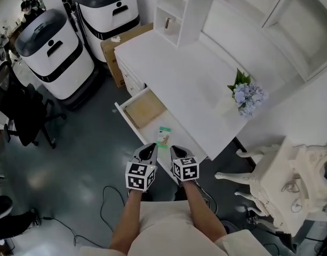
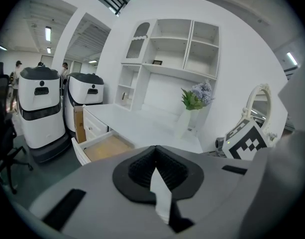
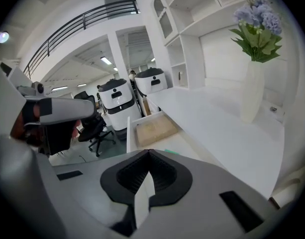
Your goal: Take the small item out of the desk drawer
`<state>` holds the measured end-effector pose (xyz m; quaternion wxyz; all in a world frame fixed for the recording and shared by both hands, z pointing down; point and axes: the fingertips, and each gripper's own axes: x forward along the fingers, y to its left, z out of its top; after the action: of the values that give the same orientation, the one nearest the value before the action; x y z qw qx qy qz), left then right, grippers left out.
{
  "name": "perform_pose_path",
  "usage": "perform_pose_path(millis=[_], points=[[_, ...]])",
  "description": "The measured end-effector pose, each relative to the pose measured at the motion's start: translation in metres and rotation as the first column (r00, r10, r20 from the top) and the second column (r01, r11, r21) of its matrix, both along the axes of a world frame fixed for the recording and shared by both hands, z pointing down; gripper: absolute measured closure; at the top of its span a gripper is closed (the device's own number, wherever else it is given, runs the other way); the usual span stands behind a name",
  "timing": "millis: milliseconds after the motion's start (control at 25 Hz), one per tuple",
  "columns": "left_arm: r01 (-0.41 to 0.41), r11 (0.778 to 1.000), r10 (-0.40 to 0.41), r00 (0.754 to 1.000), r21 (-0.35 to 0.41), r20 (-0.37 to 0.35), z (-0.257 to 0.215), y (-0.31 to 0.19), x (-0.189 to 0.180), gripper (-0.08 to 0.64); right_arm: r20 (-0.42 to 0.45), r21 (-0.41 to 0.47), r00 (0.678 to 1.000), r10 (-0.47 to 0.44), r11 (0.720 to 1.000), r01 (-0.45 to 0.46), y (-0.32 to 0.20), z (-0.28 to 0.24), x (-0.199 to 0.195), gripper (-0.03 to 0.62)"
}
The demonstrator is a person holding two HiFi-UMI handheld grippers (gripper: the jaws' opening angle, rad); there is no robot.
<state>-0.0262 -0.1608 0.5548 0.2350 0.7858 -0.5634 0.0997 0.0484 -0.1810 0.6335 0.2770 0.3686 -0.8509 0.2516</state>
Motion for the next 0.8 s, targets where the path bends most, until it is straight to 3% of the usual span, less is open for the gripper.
perform_pose_path(millis=[360,600,800], points=[[-0.007,1.0,0.008,0.999,-0.026,0.039,0.006,0.005,0.01,0.543,0.014,-0.063,0.998,0.063,0.996,-0.062,-0.018,0.027,0.007,0.567],[0.001,0.999,0.001,0.999,-0.036,0.047,0.008,-0.003,0.004,0.543,0.046,-0.112,0.995,0.09,0.99,-0.084,-0.038,0.049,-0.009,0.487],[0.023,0.998,-0.02,0.999,-0.055,0.045,0.015,-0.015,0.001,0.543,0.008,-0.131,0.996,0.093,0.987,-0.091,-0.058,0.074,-0.02,0.449]])
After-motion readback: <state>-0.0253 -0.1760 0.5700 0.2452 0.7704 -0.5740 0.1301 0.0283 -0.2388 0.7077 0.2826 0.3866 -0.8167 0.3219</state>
